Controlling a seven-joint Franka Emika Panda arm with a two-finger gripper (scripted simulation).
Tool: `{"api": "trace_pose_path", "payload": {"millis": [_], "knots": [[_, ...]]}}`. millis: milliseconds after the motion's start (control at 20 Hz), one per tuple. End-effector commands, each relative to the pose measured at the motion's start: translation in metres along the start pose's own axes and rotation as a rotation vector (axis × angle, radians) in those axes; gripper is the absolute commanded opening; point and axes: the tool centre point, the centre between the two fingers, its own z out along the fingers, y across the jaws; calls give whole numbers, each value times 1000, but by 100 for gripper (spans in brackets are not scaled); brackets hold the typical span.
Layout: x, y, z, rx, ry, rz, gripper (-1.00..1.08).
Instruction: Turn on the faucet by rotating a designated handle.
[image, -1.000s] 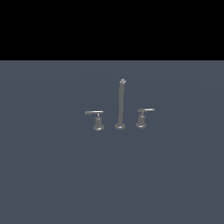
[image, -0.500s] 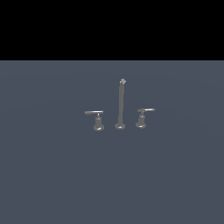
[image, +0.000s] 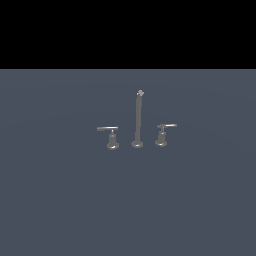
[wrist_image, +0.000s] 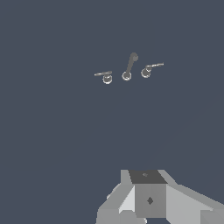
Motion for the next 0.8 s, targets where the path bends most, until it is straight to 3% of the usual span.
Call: {"api": "trace_pose_path", "payload": {"millis": [0, 750], "knots": [[12, 2, 4, 1, -2, 36, -100], [122, 28, 64, 1, -16, 391, -100]]}}
